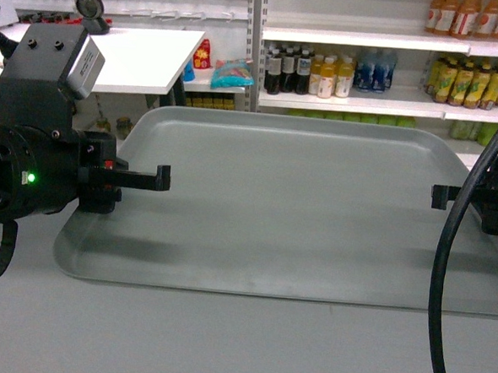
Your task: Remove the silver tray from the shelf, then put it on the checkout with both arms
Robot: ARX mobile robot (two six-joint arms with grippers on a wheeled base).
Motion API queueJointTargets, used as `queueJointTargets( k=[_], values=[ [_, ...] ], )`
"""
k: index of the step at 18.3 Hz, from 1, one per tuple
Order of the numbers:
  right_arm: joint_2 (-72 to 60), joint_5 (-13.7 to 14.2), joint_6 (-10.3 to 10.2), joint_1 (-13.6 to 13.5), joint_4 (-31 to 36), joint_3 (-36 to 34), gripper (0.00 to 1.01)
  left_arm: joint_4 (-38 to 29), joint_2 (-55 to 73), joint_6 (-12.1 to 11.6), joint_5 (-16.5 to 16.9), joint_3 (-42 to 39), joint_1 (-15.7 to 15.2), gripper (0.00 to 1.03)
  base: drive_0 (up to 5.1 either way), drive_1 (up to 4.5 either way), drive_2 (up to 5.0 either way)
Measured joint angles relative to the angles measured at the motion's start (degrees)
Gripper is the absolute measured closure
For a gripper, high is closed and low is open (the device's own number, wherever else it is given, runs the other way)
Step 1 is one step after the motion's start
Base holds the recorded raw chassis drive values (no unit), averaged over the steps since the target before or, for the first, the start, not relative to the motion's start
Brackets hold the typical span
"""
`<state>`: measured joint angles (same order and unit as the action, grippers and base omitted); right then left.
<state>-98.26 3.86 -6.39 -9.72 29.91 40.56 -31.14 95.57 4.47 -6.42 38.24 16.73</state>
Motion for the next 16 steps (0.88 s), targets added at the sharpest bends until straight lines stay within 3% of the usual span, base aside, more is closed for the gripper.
queueJointTargets(
  k=[16],
  values=[
    [-0.02,-0.02,0.00,-0.02,-0.33,-0.02,0.98,0.57,0.00,-0.02,0.02,0.04,0.00,1.00,-5.0,2.44,2.4]
  ],
)
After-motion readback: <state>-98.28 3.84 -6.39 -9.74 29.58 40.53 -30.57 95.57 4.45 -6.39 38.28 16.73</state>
